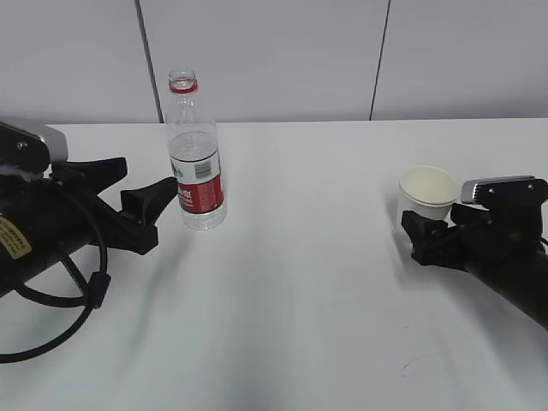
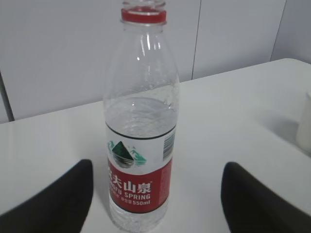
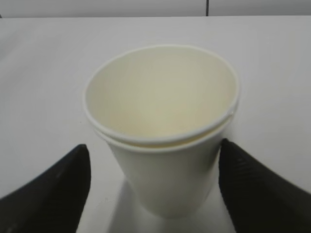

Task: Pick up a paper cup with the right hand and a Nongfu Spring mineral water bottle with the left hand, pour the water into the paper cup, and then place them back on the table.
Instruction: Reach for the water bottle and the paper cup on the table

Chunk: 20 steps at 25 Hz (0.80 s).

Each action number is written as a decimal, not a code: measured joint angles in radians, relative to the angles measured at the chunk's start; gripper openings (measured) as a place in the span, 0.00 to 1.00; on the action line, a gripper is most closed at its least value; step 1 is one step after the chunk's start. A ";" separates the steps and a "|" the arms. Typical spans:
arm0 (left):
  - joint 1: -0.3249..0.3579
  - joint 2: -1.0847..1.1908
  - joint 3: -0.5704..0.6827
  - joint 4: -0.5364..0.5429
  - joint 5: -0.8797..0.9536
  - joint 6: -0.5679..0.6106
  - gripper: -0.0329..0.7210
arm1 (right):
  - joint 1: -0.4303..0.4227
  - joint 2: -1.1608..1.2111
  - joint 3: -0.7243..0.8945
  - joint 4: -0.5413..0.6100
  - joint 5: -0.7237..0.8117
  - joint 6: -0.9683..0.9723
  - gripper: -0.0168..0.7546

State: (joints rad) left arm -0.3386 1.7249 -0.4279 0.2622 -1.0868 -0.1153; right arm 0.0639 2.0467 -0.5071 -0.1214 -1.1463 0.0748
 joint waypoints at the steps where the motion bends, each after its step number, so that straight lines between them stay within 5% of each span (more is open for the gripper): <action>1: 0.000 0.000 0.000 0.000 0.000 0.000 0.71 | 0.000 0.011 -0.013 0.000 0.000 0.000 0.82; 20: 0.000 0.000 0.000 0.000 0.000 0.000 0.71 | 0.000 0.139 -0.169 0.000 -0.002 0.000 0.82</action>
State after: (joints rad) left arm -0.3386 1.7249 -0.4279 0.2622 -1.0868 -0.1153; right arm 0.0639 2.1858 -0.6759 -0.1214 -1.1485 0.0748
